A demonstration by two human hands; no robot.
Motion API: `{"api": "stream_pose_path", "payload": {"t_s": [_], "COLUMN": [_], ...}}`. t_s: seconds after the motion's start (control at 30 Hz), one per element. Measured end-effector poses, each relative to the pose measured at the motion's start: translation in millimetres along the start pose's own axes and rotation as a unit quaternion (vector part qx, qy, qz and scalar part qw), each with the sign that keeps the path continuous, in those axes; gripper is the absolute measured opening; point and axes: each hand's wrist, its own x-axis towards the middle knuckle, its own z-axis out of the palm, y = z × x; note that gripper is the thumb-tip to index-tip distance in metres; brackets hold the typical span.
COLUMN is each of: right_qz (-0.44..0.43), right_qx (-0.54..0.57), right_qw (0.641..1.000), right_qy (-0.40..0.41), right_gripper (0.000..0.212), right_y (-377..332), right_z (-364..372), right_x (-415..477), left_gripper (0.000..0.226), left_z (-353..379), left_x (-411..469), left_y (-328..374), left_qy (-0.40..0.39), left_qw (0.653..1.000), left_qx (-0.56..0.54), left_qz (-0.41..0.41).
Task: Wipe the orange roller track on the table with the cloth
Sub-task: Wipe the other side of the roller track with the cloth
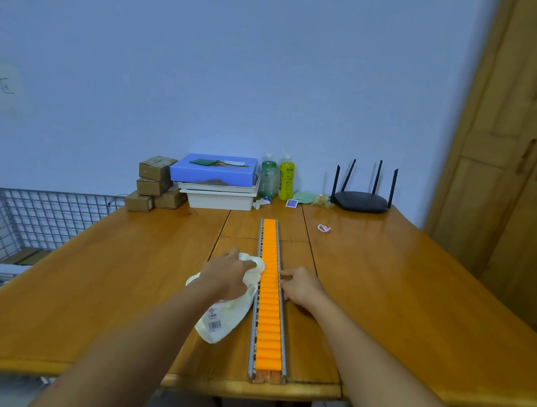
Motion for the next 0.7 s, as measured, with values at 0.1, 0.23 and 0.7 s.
{"api": "stream_pose_path", "payload": {"t_s": [0.1, 0.23, 0.7], "right_qz": [-0.003, -0.008, -0.005], "right_qx": [0.005, 0.008, -0.034], "right_qw": [1.0, 1.0, 0.999], "right_qy": [0.005, 0.011, 0.028], "right_gripper": [0.033, 0.025, 0.02], "right_y": [1.3, 0.6, 5.9], "right_z": [2.4, 4.6, 15.0], "right_x": [-14.5, -33.0, -100.5], "left_gripper": [0.062, 0.062, 0.061], "left_z": [-0.3, -3.6, -13.5], "left_x": [-14.0, -32.7, -105.4], "left_y": [4.6, 11.4, 36.8], "left_qy": [0.003, 0.001, 0.006], "left_qw": [1.0, 1.0, 1.0], "left_qx": [-0.001, -0.001, 0.017], "left_qz": [0.001, 0.002, -0.001]}}
